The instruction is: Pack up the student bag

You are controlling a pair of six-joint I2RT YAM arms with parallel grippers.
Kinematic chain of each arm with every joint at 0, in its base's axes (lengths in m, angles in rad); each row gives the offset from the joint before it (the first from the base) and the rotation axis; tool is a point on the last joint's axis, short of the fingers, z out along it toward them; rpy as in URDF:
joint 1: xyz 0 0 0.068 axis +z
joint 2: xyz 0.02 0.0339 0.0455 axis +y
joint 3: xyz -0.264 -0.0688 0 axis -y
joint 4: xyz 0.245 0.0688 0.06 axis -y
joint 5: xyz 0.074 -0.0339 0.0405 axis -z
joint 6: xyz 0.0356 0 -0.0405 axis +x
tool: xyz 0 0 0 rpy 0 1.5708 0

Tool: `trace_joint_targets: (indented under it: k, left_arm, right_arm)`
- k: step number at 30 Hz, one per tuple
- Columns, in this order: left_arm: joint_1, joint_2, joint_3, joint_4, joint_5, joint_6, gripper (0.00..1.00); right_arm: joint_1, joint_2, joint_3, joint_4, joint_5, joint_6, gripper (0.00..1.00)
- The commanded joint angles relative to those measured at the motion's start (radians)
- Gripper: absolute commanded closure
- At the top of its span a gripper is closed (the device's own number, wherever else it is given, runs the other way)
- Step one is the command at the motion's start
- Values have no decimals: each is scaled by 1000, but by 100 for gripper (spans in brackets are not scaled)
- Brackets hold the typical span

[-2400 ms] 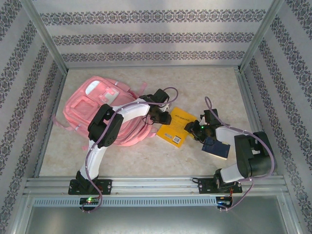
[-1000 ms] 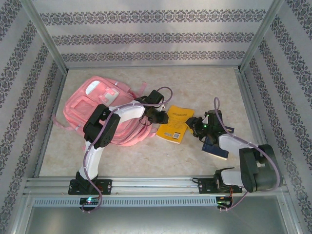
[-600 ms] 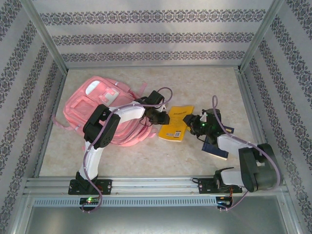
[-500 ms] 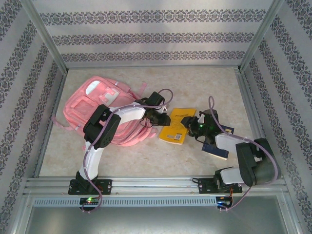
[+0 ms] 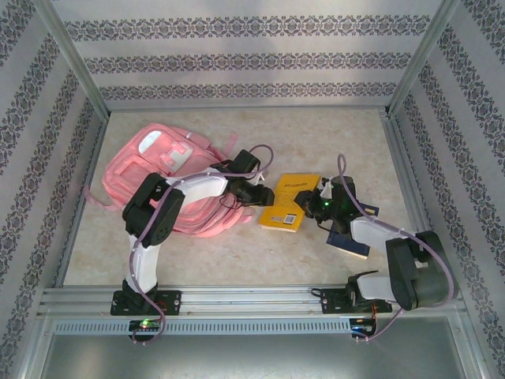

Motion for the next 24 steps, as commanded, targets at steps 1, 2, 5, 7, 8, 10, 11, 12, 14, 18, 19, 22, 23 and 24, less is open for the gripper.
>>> trace_joint_targets:
  k: [1,2,5,7,8,10,11,12,14,18,19,22,23,24]
  left_arm:
    - [40,-116,-18,-49,21,-4,39]
    - [42,-140,-18,-63,35,6,36]
    - [50,-226,-19,-96,75,27,32]
    - [61,-275,-24,-109,105,27,32]
    - [67,-303,-28,-113,121,27,31]
    - [82,-350,-44,-112,167,25,30]
    - [90,-376,-59,-99,204,19,30]
    - [97,-399,-73,-80,246,12,29]
    - [109,-448,-113,-15,339,-18,27]
    - [116,-527,-167,54,439,-52,22]
    - [116,-538,-179,73,465,-63,22]
    - [116,-581,-264,264,587,-195,24]
    - [116,-601,-300,365,612,-257,25]
    - [119,-621,-332,447,628,-317,27]
  right_arm:
    - [-7,-92,48,69,-109,-58,100]
    - [-6,-110,58,71,-134,-58,100]
    - [0,-163,92,90,-221,-38,100]
    - [9,-204,109,97,-255,-25,100]
    - [15,-226,117,95,-263,-22,100]
    - [26,-268,129,94,-278,-16,100]
    - [31,-284,135,97,-283,-11,100]
    - [36,-297,139,101,-291,-3,100]
    - [51,-316,143,130,-308,21,100]
    - [123,-328,170,175,-352,51,100]
    - [144,-331,179,176,-359,50,100]
    - [206,-347,210,163,-369,33,100]
    - [217,-356,218,159,-366,31,100]
    - [220,-366,221,152,-357,32,100]
